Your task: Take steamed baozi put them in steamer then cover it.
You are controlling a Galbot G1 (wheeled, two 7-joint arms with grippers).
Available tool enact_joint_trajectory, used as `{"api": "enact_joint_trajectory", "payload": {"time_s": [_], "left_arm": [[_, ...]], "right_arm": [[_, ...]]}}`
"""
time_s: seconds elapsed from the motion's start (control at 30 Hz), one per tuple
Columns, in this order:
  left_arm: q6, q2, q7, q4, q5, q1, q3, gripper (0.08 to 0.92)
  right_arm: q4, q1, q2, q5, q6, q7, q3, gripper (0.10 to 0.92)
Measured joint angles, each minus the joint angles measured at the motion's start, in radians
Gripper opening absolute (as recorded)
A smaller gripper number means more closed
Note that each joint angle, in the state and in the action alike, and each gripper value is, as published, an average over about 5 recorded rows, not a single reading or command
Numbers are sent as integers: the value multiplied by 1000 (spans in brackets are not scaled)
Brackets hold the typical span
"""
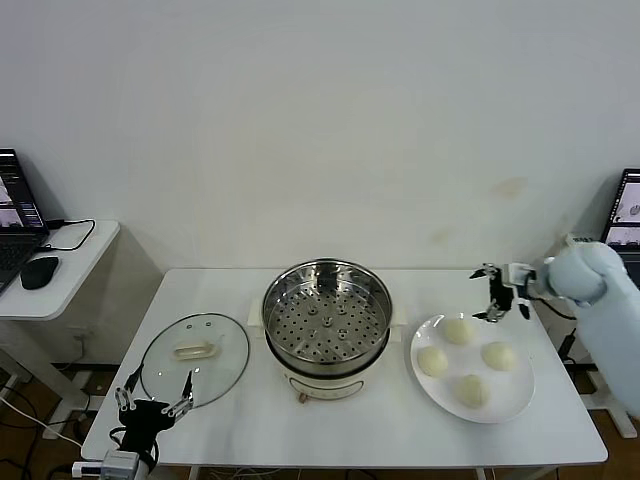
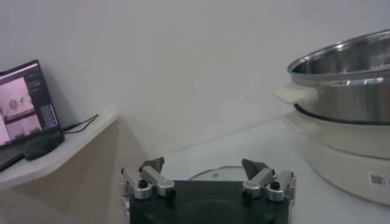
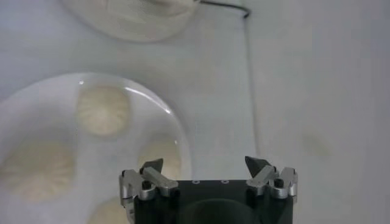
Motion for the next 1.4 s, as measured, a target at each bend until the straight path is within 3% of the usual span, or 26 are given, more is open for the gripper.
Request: {"api": "enact_joint_trajectory", "payload": {"time_s": [0.5, 1.4], "left_arm": [[1, -6, 3, 2, 11, 4, 14, 823], [1, -9, 1, 26, 18, 1, 20, 823]], "right_arm": [[-180, 45, 79, -89, 38, -4, -83, 823], [-299, 39, 147, -125, 28, 65, -85, 823]]}}
